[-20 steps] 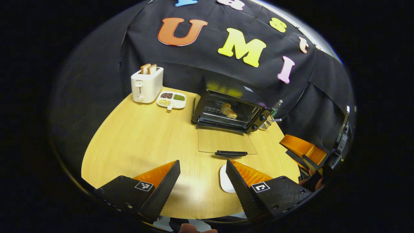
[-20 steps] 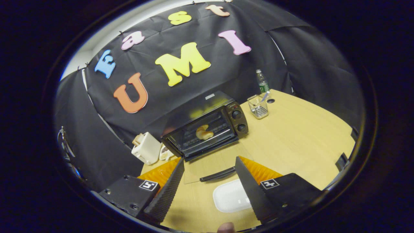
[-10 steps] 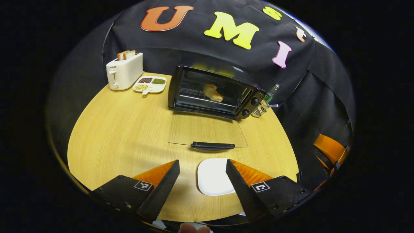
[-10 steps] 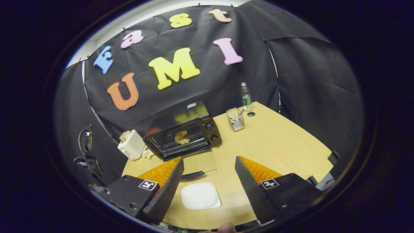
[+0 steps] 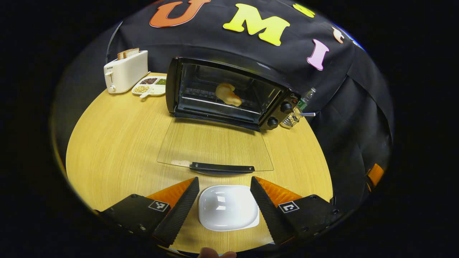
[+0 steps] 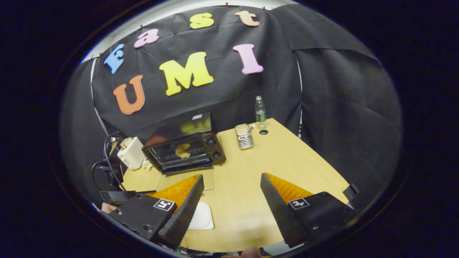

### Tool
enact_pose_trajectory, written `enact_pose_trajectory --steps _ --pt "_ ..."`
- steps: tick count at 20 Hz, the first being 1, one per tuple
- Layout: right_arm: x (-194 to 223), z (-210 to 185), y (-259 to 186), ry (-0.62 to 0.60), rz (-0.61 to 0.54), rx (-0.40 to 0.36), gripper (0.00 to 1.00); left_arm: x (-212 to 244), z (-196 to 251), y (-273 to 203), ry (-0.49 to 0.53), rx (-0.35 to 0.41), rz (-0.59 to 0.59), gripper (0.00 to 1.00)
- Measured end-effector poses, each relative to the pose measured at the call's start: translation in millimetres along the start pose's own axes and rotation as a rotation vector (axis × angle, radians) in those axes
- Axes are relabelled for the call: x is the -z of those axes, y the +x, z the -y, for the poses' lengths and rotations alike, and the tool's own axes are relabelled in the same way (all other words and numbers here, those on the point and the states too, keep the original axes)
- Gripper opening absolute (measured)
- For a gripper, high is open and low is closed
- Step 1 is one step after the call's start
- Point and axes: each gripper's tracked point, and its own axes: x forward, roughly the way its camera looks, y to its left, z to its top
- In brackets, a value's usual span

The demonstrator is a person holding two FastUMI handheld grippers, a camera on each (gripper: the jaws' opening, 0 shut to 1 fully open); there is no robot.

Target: Open the electric oven with the left hand, put the food in, and close the electric oven.

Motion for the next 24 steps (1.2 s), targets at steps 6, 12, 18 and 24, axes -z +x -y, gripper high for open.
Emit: enact_pose_trajectory --steps 6,12,18,24 --pt "-9.3 24.6 24.3 0.019 -0.05 -0.007 0.99 10.2 -0.8 34.1 0.031 -0.075 -0.063 0.95" --pt "-4.5 24.7 38.8 0.022 -0.085 -0.024 0.96 17.9 -12.2 60.5 0.044 -0.114 -0.117 0.95" --pt "-6.0 14.4 48.0 -0.033 -0.108 -0.05 0.97 21.4 -16.7 72.4 0.031 -0.133 -0.11 0.95" --pt "-17.0 -16.5 58.9 -0.158 -0.138 -0.143 1.0 43.3 -25.6 73.8 0.067 -0.169 -0.111 0.95"
